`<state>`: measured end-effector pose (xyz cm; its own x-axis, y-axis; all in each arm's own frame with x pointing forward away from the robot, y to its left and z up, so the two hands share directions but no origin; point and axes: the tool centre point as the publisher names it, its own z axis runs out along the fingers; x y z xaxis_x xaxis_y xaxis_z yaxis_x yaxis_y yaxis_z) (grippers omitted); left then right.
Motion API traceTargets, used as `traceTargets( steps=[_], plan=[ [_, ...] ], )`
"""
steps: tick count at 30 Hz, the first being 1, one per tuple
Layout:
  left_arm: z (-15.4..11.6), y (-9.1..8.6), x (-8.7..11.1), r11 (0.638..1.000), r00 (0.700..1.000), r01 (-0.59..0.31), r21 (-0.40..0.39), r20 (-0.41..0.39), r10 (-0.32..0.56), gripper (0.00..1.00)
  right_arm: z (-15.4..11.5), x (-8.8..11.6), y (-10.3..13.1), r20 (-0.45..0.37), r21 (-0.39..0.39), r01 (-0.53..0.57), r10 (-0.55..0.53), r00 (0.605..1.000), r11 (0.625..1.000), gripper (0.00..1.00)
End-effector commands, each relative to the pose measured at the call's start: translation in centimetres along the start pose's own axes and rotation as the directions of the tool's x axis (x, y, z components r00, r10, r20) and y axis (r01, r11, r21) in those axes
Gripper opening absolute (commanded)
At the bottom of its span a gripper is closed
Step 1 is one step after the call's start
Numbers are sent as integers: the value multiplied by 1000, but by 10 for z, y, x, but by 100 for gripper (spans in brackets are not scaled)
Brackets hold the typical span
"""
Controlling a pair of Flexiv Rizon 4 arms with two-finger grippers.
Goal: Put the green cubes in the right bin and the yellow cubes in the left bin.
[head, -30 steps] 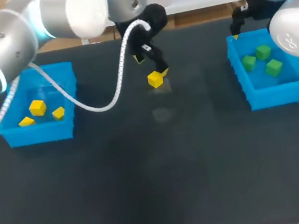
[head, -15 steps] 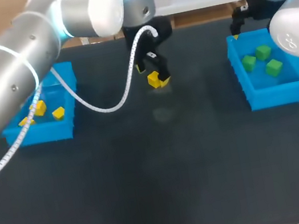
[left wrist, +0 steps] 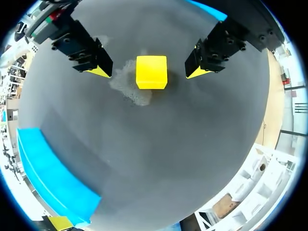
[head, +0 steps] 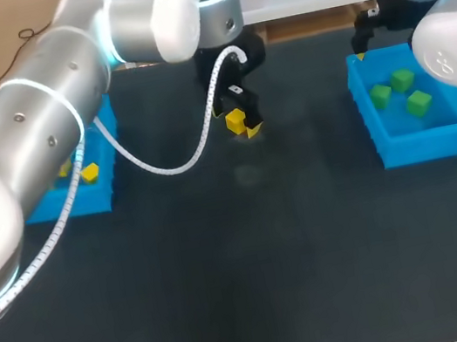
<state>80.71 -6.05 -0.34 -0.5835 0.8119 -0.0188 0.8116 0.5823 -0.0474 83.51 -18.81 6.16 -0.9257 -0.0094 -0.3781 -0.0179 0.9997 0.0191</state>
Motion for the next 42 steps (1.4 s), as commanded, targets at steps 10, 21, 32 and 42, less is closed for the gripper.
traceTargets(
  steps=[10,21,32,42],
  plan=[
    [10,-8,-7,999,999,-33,26,-37,34,0,-1,1,0,4,2,-1,1,1000,1000,100],
    [-20,-8,8,997,998,-67,-39,6,67,0,-1,1,0,4,2,-1,1,1000,1000,100],
    [-126,45,87,973,957,192,-125,244,-157,0,-1,1,0,4,2,-1,1,1000,1000,100],
    [-141,106,191,869,873,459,-184,272,-404,0,-1,1,0,4,2,-1,1,1000,1000,100]
  ],
)
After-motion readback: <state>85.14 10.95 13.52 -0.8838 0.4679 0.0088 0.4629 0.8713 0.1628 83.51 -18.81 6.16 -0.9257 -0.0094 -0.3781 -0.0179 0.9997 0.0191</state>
